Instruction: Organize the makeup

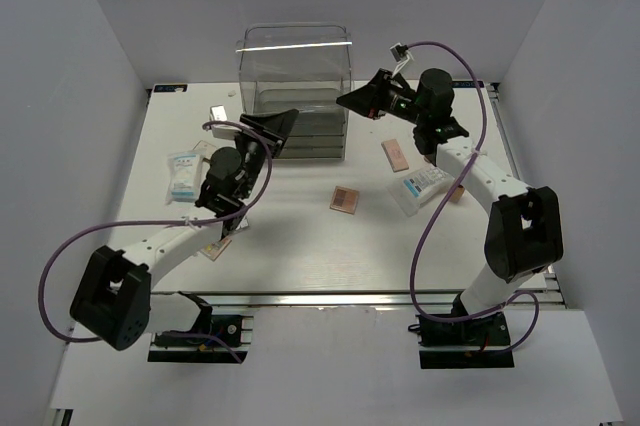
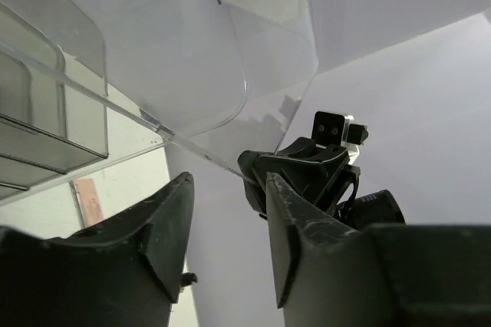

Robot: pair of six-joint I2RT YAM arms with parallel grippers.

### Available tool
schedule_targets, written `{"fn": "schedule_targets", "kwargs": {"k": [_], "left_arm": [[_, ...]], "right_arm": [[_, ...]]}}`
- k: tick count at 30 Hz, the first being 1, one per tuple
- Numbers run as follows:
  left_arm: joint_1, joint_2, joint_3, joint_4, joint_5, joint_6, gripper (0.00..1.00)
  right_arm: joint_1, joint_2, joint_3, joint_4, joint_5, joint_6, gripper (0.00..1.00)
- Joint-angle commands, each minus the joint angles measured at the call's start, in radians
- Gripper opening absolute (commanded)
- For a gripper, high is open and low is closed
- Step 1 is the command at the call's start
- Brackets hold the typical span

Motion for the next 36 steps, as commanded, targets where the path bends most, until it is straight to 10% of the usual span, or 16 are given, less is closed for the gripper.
{"fn": "schedule_targets", "kwargs": {"k": [1, 16, 26, 36], "left_arm": [[0.000, -0.099, -0.019, -0.094, -0.032, 0.040, 0.55], [0.017, -0.424, -0.005, -1.103, -0.353, 0.018, 0.82], [0.469, -0.105, 0.132, -1.245, 0.133, 0.285, 0.91], [0.595, 0.268, 0.438, -1.371, 0.059, 0.600, 0.94]], "right_arm": [[-0.019, -0.031, 0.024, 0.090, 0.005, 0.025, 0.21], [-0.035, -0.059, 0.052, 0.098, 0.007, 0.080, 0.21], [-0.040, -0.064, 0.042, 0.080, 0.005, 0.068, 0.21], [-0.040, -0.050, 0.059, 0.061, -0.001, 0.060, 0.21]]}}
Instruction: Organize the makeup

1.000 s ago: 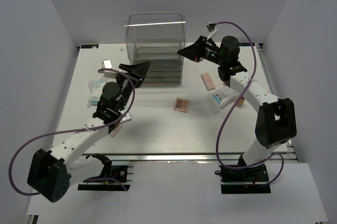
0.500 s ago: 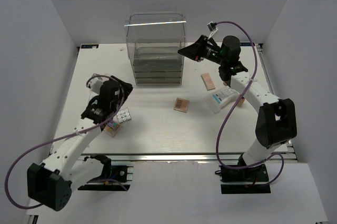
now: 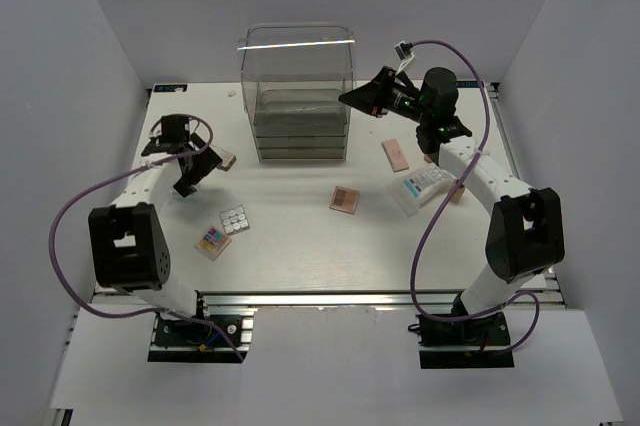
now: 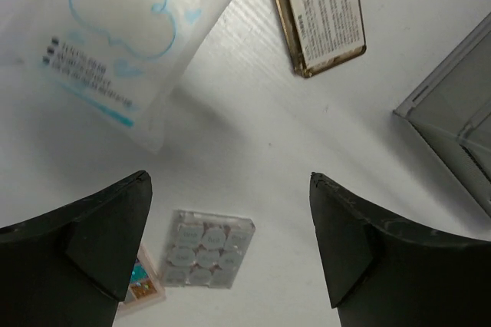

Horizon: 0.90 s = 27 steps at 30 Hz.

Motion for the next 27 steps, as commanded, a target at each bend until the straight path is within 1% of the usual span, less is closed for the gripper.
{"fn": "schedule_targets", "kwargs": {"k": [1, 2, 3, 4, 5, 6, 8, 10, 11, 13, 16, 17, 18, 19, 23, 24, 27], "left_arm": [[0.002, 0.043, 0.117, -0.066, -0.047, 0.185, 0.92], [0.004, 0.053, 0.157, -0.086, -0.078, 0.210, 0.92], [0.004, 0.068, 0.171, -0.091, -0.106, 0.233, 0.92], [0.002, 0.074, 0.182, -0.094, -0.168, 0.283, 0.92], [0.004, 0.079, 0.199, -0.097, -0.190, 0.309, 0.92], [0.007, 0.087, 0.200, -0.089, -0.201, 0.369, 0.89], [0.014, 0.102, 0.203, -0.078, -0.217, 0.411, 0.82], [0.037, 0.132, 0.203, -0.075, -0.186, 0.466, 0.74], [0.048, 0.145, 0.205, -0.077, -0.171, 0.484, 0.66], [0.063, 0.162, 0.200, -0.071, -0.138, 0.538, 0.61], [0.073, 0.189, 0.205, -0.071, -0.074, 0.595, 0.62], [0.071, 0.191, 0.205, -0.053, -0.013, 0.609, 0.62], [0.073, 0.191, 0.203, -0.042, 0.006, 0.621, 0.62], [0.071, 0.191, 0.202, -0.034, 0.012, 0.624, 0.66], [0.071, 0.217, 0.205, -0.002, 0.021, 0.635, 0.69], [0.070, 0.222, 0.206, 0.003, 0.012, 0.638, 0.73], [0.071, 0.237, 0.184, 0.036, -0.038, 0.633, 0.73]], "right_arm": [[-0.023, -0.042, 0.059, 0.038, 0.027, -0.020, 0.21], [-0.023, -0.043, 0.059, 0.038, 0.027, -0.020, 0.21], [-0.023, -0.042, 0.059, 0.038, 0.027, -0.020, 0.21], [-0.023, -0.042, 0.059, 0.038, 0.028, -0.020, 0.21], [-0.023, -0.042, 0.059, 0.038, 0.028, -0.020, 0.21], [-0.023, -0.040, 0.059, 0.039, 0.028, -0.019, 0.21], [-0.023, -0.039, 0.059, 0.041, 0.028, -0.020, 0.21], [-0.023, -0.037, 0.059, 0.042, 0.028, -0.020, 0.22], [-0.023, -0.034, 0.059, 0.042, 0.028, -0.019, 0.22], [-0.021, -0.034, 0.057, 0.044, 0.027, -0.017, 0.22], [-0.023, -0.028, 0.057, 0.045, 0.020, -0.011, 0.22], [-0.023, -0.026, 0.059, 0.045, 0.020, -0.010, 0.22], [-0.023, -0.023, 0.059, 0.050, 0.020, -0.008, 0.22], [-0.023, -0.022, 0.059, 0.051, 0.020, -0.004, 0.22], [-0.023, -0.011, 0.065, 0.056, 0.017, 0.001, 0.22], [-0.023, -0.008, 0.068, 0.056, 0.016, 0.001, 0.22], [-0.021, -0.002, 0.074, 0.056, 0.013, 0.004, 0.22]]}}
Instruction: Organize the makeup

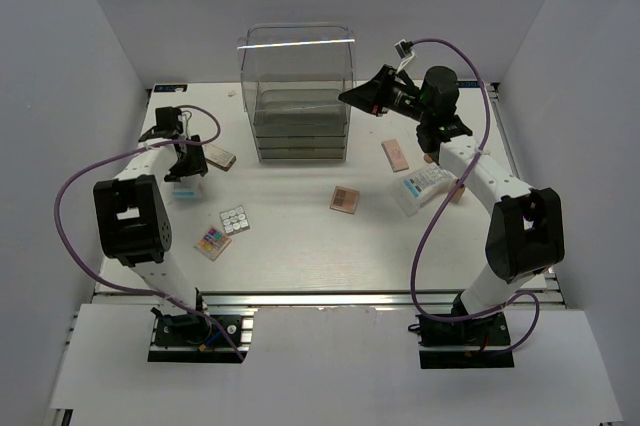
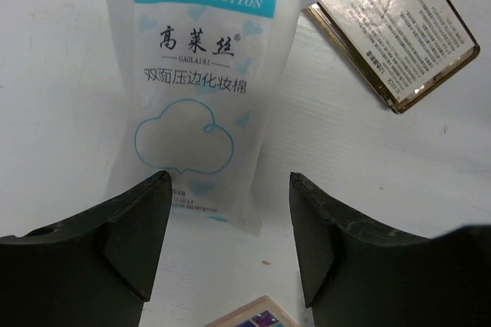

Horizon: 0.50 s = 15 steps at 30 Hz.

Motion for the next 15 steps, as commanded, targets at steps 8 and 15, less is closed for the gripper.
{"fn": "schedule_targets", "kwargs": {"k": [8, 15], "left_arm": [[-0.020, 0.035, -0.061, 0.137, -0.166, 0.001, 0.63], [-0.048, 0.045, -0.085, 0.197, -0.207, -0.042, 0.44]], "right_arm": [[-0.021, -0.002, 0.068, 0.058, 0.016, 0.003, 0.22], [-0.021, -0.010, 0.067, 0.051, 0.018, -0.006, 0.22]]}}
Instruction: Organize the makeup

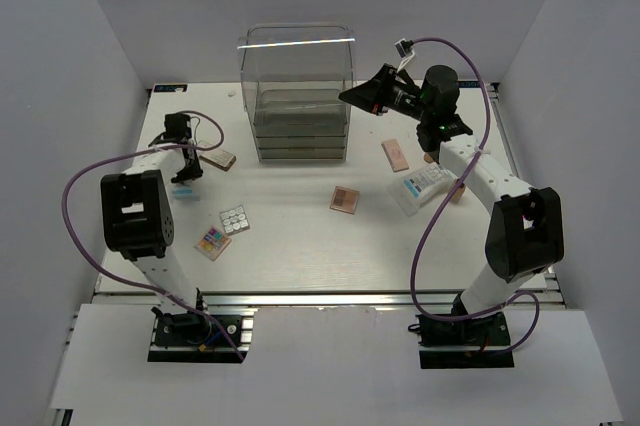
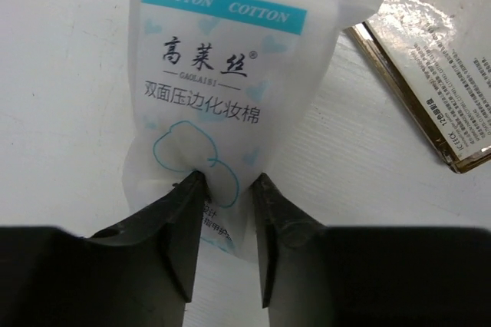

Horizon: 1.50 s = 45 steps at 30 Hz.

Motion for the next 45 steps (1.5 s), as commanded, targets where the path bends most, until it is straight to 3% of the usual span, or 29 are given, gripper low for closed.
{"fn": "schedule_targets", "kwargs": {"k": [1, 5, 6, 11, 16, 20, 22, 27, 29, 35, 45], "left_arm": [[-0.016, -0.009, -0.033, 0.063, -0.035, -0.028, 0.40], [-0.016, -0.043, -0.074, 0.089, -0.015, -0.046, 0.24], [-0.016, -0.054, -0.088, 0.095, -0.009, -0.050, 0.14], [-0.016, -0.179, -0.123, 0.118, 0.080, -0.091, 0.00], [-0.016, -0.399, -0.152, 0.097, 0.325, -0.152, 0.00], [-0.016, -0.573, -0.287, 0.144, 0.534, -0.357, 0.00], [-0.016, -0.694, -0.379, 0.283, 0.659, -0.463, 0.00], [-0.025, -0.853, -0.688, 0.671, 0.817, -0.854, 0.00], [-0.035, -0.885, -0.736, 0.732, 0.856, -0.940, 0.00], [-0.090, -0.876, -0.806, 0.951, 0.904, -1.089, 0.00], [-0.349, -0.568, -0.735, 1.357, 0.777, -1.178, 0.02]], "right_arm": [[-0.017, -0.018, 0.056, 0.049, 0.026, -0.011, 0.22], [-0.017, -0.021, 0.054, 0.048, 0.031, -0.014, 0.22], [-0.018, -0.024, 0.052, 0.049, 0.030, -0.014, 0.22], [-0.018, -0.032, 0.045, 0.048, 0.036, -0.020, 0.22], [-0.017, -0.037, 0.042, 0.040, 0.042, -0.028, 0.22], [-0.017, -0.032, 0.045, 0.039, 0.046, -0.027, 0.22], [-0.017, -0.026, 0.054, 0.039, 0.049, -0.028, 0.22], [-0.018, -0.015, 0.066, 0.034, 0.048, -0.027, 0.22], [-0.017, -0.012, 0.069, 0.034, 0.046, -0.020, 0.22], [-0.009, -0.008, 0.083, 0.034, 0.056, -0.019, 0.22], [-0.001, -0.027, 0.071, 0.025, 0.066, -0.036, 0.22]]}}
